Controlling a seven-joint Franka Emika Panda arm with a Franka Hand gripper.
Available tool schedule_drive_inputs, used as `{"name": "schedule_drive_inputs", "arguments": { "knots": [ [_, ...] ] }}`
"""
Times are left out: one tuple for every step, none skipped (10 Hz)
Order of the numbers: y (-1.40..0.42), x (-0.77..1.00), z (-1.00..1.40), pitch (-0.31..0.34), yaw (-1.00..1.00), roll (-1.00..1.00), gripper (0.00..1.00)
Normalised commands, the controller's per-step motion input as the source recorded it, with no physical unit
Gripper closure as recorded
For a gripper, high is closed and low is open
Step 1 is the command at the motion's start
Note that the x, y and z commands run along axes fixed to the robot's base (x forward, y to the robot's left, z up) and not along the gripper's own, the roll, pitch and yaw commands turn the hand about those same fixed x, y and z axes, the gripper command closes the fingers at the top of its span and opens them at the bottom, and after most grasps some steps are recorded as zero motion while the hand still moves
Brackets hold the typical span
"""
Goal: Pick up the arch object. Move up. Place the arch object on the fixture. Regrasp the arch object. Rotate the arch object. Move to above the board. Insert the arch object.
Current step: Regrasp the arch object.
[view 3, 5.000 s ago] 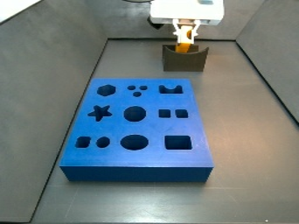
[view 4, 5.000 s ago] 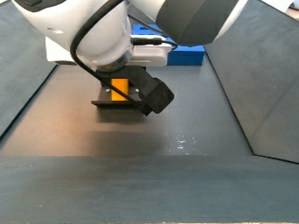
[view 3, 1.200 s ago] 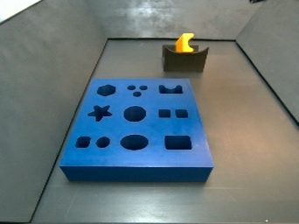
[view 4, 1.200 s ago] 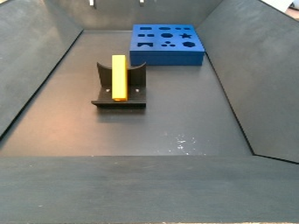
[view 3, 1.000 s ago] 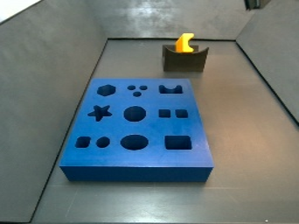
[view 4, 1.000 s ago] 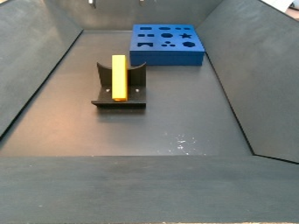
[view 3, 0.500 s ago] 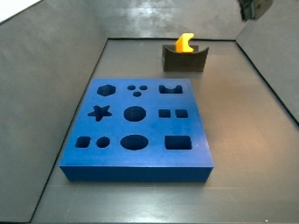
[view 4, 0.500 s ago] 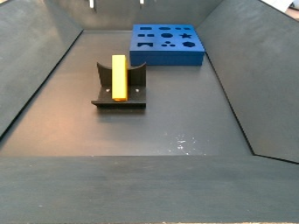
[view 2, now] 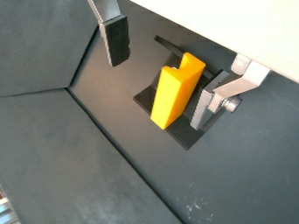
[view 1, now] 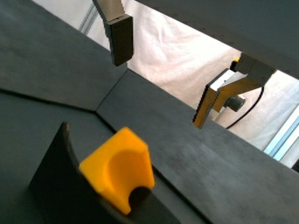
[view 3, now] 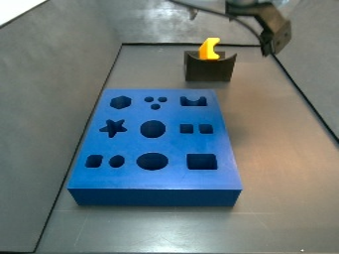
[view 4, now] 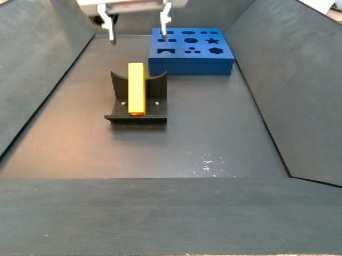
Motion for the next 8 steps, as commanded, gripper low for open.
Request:
{"name": "schedule_drive_inputs", "arguments": {
  "knots": [
    [0.04, 0.08, -1.00, -0.110, 0.05, 0.08, 0.00],
    [0.04, 0.09, -1.00, -0.112, 0.02, 0.08, 0.00],
    [0.04, 0.09, -1.00, -0.098, -0.01, 0.08, 0.00],
    [0.03, 0.10, -1.00, -0.085, -0.02, 0.08, 0.00],
    [0.03, 0.10, -1.00, -0.068, -0.03, 0.08, 0.00],
    [0.02, 0.10, -0.93, -0.048, -0.04, 0.07, 0.00],
    [0.01, 0.09, -0.81, -0.032, -0.04, 0.07, 0.00],
    [0.01, 0.09, -0.74, -0.023, -0.03, 0.07, 0.00]
  ]
}}
